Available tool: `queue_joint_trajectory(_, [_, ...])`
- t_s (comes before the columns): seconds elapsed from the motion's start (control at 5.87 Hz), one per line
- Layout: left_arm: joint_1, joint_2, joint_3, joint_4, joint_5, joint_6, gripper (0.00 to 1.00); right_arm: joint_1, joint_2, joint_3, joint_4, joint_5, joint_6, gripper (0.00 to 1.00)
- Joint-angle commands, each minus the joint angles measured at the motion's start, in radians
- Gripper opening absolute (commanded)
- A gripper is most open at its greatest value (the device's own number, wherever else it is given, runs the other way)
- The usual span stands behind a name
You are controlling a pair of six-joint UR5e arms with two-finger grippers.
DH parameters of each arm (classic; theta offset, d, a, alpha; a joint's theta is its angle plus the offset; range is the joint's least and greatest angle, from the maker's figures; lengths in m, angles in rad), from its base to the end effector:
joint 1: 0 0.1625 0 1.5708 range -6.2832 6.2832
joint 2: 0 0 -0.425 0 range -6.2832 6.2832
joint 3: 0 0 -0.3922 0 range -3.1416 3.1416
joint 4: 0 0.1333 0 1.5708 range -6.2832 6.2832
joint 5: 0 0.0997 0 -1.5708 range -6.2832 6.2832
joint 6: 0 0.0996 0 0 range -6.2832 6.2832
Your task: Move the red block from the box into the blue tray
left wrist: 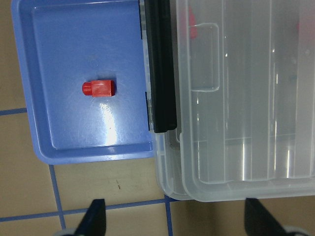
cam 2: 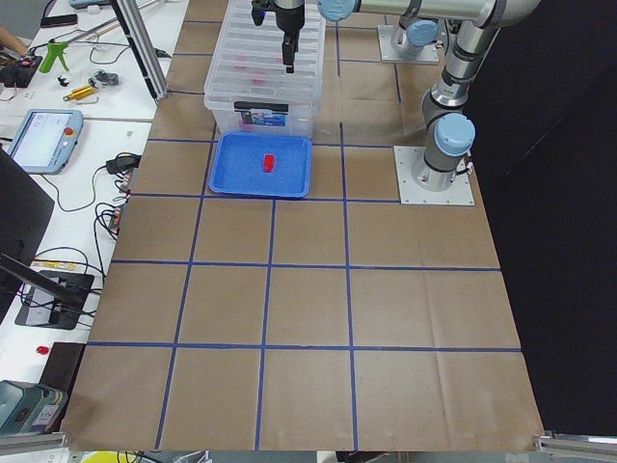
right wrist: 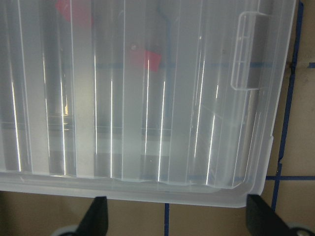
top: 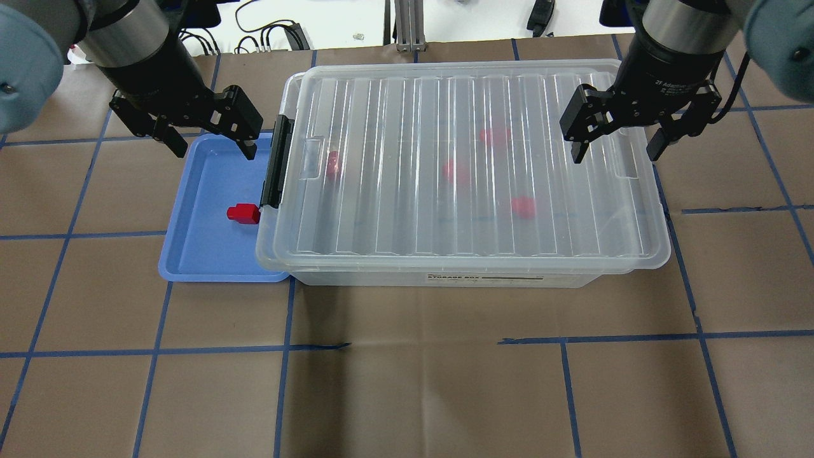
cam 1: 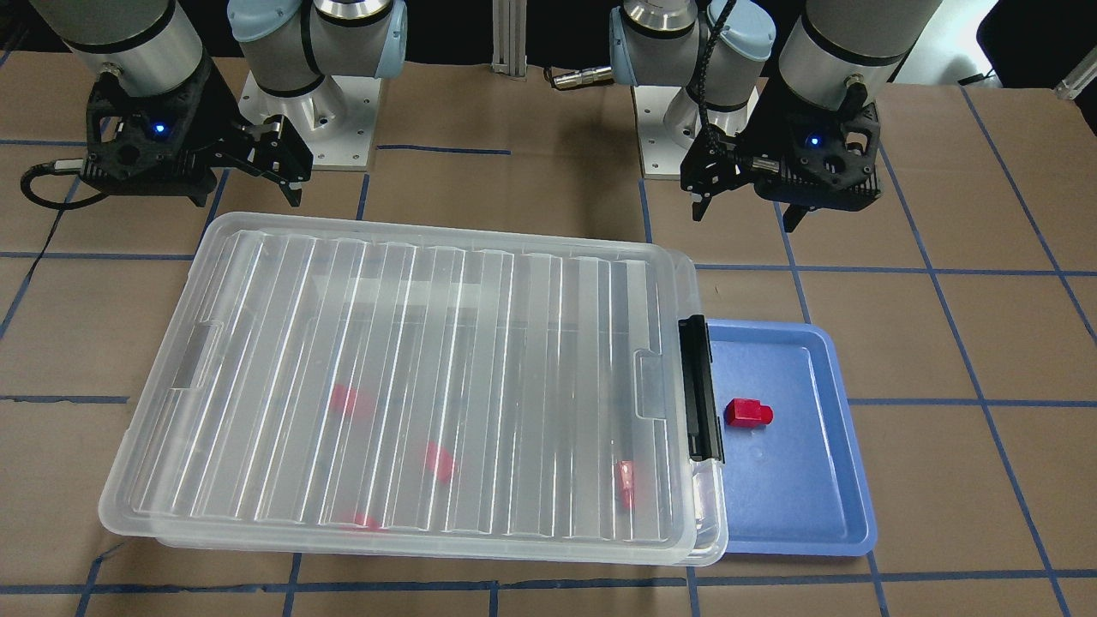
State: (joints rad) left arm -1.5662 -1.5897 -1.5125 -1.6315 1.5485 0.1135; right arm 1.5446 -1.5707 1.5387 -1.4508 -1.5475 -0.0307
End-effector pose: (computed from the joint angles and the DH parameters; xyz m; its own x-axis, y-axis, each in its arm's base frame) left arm -0.1332 -0.4981 0.5012 -0.9938 0.1082 0.0246 0.1087 0.9939 0.0187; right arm 0.1229 -0.4860 0.4921 -0.9997 -0.0023 -0.0259 -0.0046 0.9962 0.0871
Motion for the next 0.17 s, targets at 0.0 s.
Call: queue_joint_trajectory(0.0, [0.000, -0.001, 0.000, 0.010, -0.001, 0.000, 0.98, 0.000, 0.000, 0.000, 0.001, -0.003, 0.000, 1.00])
